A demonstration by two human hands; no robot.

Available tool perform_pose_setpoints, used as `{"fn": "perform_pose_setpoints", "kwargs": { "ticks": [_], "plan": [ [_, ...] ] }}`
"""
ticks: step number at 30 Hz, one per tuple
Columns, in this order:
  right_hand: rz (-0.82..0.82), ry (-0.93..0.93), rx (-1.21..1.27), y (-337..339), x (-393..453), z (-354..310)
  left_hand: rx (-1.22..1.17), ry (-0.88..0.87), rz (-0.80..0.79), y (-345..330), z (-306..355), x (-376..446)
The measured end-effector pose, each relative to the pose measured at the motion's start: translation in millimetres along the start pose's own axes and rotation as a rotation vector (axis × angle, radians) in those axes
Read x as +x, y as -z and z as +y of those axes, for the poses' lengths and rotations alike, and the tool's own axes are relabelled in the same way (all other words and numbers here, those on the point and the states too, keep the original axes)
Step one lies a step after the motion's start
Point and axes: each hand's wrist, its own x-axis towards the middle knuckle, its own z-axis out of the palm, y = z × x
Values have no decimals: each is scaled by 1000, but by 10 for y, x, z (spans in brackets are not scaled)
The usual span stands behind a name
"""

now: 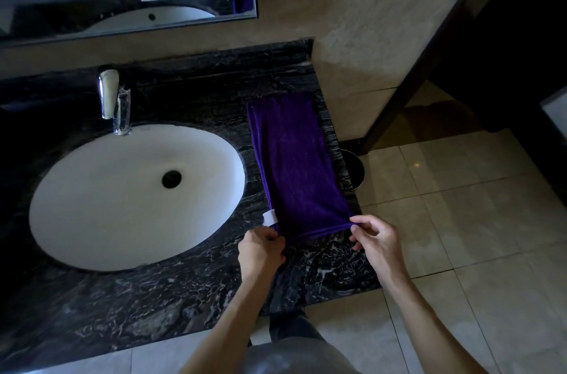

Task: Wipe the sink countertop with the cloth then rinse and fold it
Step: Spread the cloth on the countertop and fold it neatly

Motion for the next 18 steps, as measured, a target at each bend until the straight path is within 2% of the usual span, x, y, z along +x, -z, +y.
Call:
{"fn": "perform_pose_setpoints", "kwargs": {
  "ticks": [7, 11, 13, 18],
  "plan": [
    [18, 0, 10, 16, 9, 9, -126, -10, -39, -127, -5, -34],
    [57, -15, 78, 37, 10, 4, -476, 115, -103, -8, -91, -16],
    [67, -26, 111, 17, 2, -9, -563, 132, -119, 53, -124, -18],
    [65, -46, 123, -24, -23, -24, -565, 122, -59, 78, -153, -24]
  ]
}}
